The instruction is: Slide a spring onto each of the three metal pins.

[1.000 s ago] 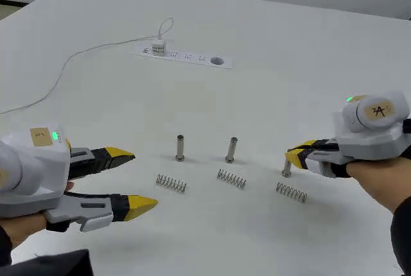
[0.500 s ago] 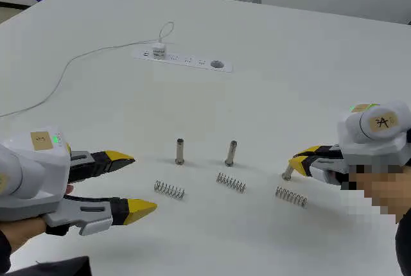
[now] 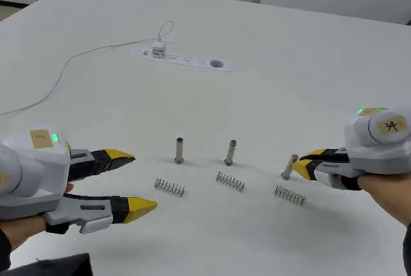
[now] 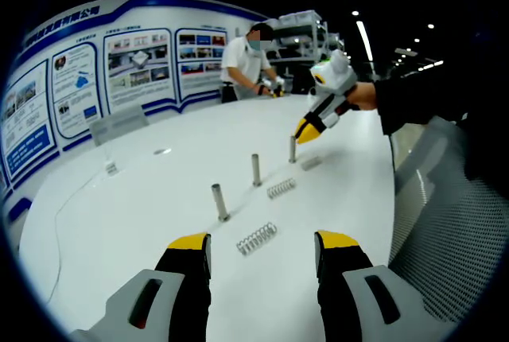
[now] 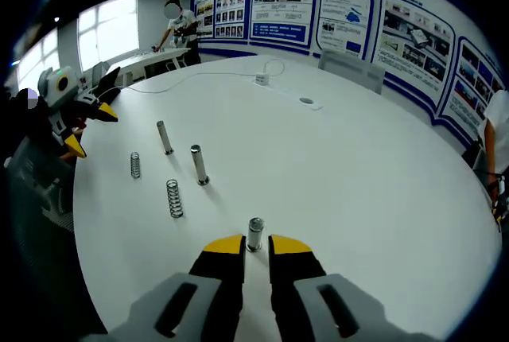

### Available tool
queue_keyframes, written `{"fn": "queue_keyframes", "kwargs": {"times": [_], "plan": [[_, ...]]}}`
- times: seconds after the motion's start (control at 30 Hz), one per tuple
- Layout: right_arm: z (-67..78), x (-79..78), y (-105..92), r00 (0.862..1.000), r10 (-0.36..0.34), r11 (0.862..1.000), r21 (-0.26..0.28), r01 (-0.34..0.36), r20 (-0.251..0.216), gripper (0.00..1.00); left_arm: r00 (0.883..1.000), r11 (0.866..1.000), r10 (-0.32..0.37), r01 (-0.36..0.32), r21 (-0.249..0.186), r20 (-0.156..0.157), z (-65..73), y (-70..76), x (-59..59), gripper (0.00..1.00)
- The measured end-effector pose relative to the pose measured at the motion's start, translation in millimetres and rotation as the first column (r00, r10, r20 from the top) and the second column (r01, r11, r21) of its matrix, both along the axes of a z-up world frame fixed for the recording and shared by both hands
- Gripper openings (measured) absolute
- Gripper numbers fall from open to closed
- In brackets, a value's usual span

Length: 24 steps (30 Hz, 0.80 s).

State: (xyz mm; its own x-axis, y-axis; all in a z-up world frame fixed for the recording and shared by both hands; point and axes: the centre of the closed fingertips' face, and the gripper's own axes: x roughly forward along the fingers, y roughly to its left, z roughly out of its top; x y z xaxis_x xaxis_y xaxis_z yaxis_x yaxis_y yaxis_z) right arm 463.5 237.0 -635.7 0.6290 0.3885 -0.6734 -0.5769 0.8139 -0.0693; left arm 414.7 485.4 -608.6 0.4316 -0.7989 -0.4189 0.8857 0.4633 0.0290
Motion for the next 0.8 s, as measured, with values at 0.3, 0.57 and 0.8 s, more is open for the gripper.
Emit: {"fn": "queue_keyframes", "kwargs": {"times": [0.3,0.57,0.8], "plan": [[-18.3,-32.7,1.4,0.986,0.156,0.988,0.01,-0.156,-0.061,0.16,1.0,1.0,-0.01,0.01,0.006,-0.002,-1.5,-1.4,-0.9,0.54],[-32.1,-45.0,4.1,0.967,0.234,0.971,-0.024,-0.237,-0.105,0.16,1.0,1.0,-0.018,0.018,0.019,-0.002,-1.9,-2.7,-1.8,0.54],[-39.9,-41.4,3.2,0.947,0.298,0.95,-0.052,-0.306,-0.122,0.16,1.0,1.0,-0.019,0.019,0.023,0.0,0.3,-2.7,-2.3,0.54]]}}
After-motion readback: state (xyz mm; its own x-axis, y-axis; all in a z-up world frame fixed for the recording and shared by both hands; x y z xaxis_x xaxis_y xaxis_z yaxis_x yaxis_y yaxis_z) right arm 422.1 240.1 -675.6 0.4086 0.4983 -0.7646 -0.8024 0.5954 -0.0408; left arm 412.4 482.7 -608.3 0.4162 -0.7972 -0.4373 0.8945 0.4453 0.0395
